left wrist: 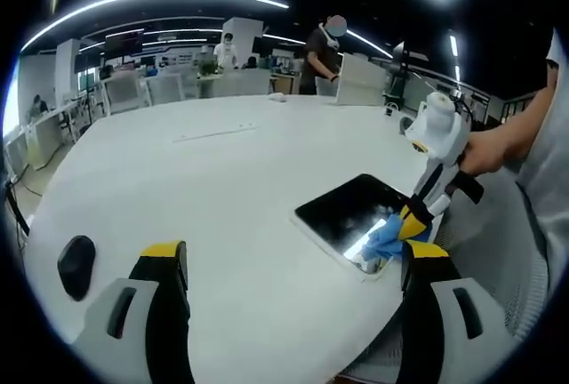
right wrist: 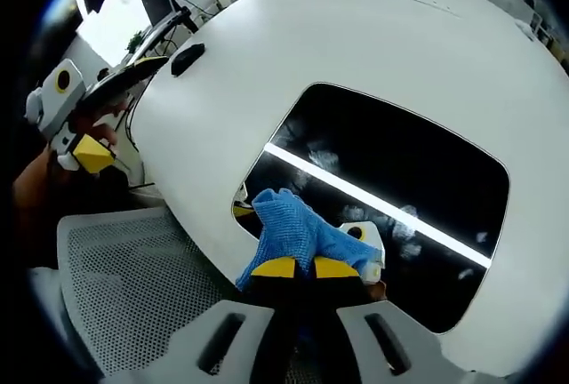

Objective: Wipe the mirror surface with the cleaning cloth until all visible marks leave the cleaned area.

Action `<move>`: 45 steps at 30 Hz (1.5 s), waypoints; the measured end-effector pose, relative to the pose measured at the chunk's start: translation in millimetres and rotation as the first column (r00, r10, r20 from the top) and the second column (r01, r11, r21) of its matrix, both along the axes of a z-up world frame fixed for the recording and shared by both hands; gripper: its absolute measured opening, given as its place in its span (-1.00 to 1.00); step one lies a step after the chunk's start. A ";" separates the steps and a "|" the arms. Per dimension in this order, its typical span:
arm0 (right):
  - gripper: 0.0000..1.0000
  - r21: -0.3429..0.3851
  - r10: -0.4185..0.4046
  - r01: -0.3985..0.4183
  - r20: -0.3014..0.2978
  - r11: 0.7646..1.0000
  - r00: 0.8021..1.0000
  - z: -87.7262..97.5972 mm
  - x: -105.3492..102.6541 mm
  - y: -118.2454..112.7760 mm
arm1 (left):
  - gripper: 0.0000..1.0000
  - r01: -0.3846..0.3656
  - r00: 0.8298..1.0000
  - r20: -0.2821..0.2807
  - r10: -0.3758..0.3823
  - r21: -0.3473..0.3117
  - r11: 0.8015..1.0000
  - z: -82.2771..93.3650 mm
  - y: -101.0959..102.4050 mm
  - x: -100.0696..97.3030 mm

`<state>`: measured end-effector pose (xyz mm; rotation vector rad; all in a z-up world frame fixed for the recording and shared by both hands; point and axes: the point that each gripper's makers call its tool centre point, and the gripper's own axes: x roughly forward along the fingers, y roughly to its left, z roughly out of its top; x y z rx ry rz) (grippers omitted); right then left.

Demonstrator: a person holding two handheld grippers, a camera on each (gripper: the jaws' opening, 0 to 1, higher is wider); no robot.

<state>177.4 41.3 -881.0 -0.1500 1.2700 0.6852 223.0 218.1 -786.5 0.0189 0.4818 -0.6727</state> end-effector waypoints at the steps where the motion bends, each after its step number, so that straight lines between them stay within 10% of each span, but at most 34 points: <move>1: -1.00 -0.002 0.002 -0.002 0.001 1.000 1.000 0.0 0.0 -1.8 | 0.98 0.000 1.000 -0.001 0.000 0.001 1.000 -0.3 0.3 -0.2; 45: -1.00 -0.008 -0.052 0.052 0.017 0.999 0.999 -0.7 36.9 -21.0 | 0.98 -0.010 1.000 -0.017 0.010 -0.005 1.000 -5.4 1.4 2.1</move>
